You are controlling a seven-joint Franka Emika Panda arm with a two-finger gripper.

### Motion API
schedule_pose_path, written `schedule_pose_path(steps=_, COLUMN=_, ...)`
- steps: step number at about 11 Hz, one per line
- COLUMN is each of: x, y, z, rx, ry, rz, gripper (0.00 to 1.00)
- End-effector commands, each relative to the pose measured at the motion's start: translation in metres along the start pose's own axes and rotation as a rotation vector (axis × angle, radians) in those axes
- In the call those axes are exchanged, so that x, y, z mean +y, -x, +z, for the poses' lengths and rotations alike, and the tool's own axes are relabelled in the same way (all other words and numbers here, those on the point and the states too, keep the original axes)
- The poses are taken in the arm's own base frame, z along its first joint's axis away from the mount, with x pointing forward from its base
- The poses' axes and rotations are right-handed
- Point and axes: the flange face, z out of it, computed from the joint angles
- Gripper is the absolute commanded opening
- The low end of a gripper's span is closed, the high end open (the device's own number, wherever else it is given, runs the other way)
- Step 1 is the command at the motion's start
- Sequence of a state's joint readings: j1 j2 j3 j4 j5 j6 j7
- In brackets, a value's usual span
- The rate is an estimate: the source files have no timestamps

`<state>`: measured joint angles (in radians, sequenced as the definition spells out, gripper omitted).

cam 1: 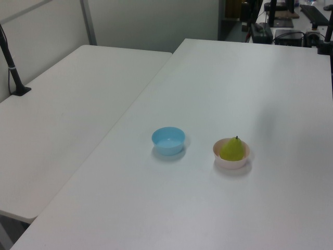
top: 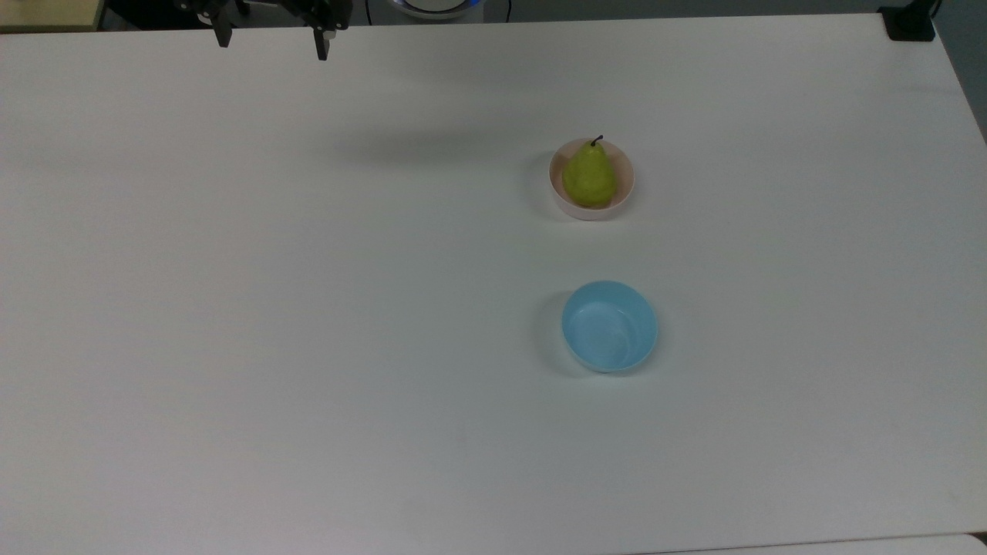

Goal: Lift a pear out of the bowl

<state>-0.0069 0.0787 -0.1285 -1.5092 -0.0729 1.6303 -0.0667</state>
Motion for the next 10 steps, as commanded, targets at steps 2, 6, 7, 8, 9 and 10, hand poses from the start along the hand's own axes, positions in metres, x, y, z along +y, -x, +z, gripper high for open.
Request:
schedule_pose_path(steps=2, x=0.012, y=0.006, z=0.002, rx=0.004, ry=-0.001, rz=-0.068, gripper=1.00)
schedule_pose_path(steps=6, x=0.003, y=0.006, z=-0.002, rx=0.011, ry=-0.003, rz=-0.087, gripper=1.00)
schedule_pose_path(steps=7, x=0.001, y=0.005, z=-0.001, rx=0.012, ry=-0.021, rz=-0.084, gripper=1.00)
schedule_pose_path(steps=8, x=-0.003, y=0.005, z=-0.002, rx=0.016, ry=-0.056, rz=-0.082, gripper=1.00)
schedule_pose_path(steps=9, x=-0.003, y=0.005, z=-0.001, rx=0.015, ry=-0.061, rz=-0.080, gripper=1.00)
schedule_pose_path(steps=10, x=-0.007, y=0.005, z=-0.001, rx=0.014, ry=-0.066, rz=-0.086, gripper=1.00)
